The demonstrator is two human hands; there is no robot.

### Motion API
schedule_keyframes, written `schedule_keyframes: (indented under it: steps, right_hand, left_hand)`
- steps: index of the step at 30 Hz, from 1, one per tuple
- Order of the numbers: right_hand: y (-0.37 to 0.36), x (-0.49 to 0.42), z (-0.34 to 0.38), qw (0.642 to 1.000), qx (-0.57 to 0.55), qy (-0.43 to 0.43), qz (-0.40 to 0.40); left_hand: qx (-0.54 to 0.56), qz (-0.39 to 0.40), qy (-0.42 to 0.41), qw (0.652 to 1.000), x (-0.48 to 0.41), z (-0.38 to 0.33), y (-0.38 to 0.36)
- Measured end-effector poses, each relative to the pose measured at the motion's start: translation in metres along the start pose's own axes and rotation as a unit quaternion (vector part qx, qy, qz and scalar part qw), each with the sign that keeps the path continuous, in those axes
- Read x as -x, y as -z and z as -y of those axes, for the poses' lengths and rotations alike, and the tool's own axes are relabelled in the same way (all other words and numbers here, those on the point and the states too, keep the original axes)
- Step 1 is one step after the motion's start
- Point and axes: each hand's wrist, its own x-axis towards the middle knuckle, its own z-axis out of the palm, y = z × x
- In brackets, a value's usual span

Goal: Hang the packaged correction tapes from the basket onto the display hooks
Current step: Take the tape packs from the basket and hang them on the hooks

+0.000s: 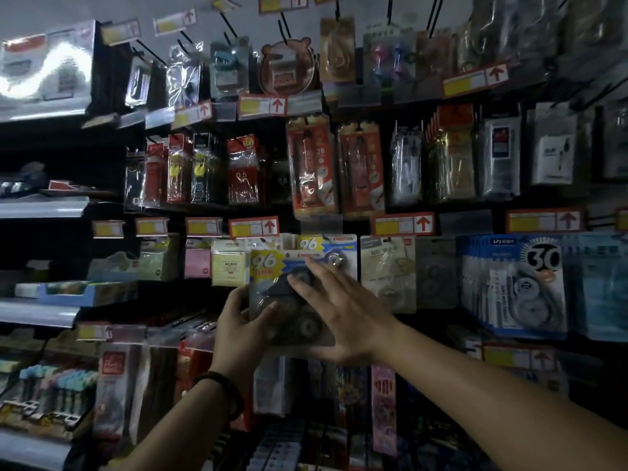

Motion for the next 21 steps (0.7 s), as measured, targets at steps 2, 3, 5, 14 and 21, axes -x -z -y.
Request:
schedule_keyframes:
  steps: [2,3,5,14,21]
  right_hand:
    - [-0.002,0.002,-0.003,1.000,-0.013,-0.020,0.003]
    - [-0.002,0.003,-0.006,0.999,-0.027,-0.029,0.000]
    - [-0.002,0.003,-0.012,0.997,-0.056,-0.042,-0.011]
    - [-0.003,-0.003,-0.021,0.995,0.034,-0.095,-0.026]
    - [0.002,-0.016,-0.024,0.982,0.086,-0.166,-0.013]
  left_hand:
    - [0.002,0.013,0.005,1.000,0.000,-0.005,-0.006]
    - [-0.002,0.020,0.010,1.000,-0.001,-0.007,-0.008]
    - [-0.012,0.032,0.022,0.999,-0.003,-0.010,-0.011]
    - [-0.197,0.039,-0.026,0.979,-0.005,-0.015,-0.020]
    - [-0.300,0.020,-0.048,0.952,0.002,-0.010,-0.011]
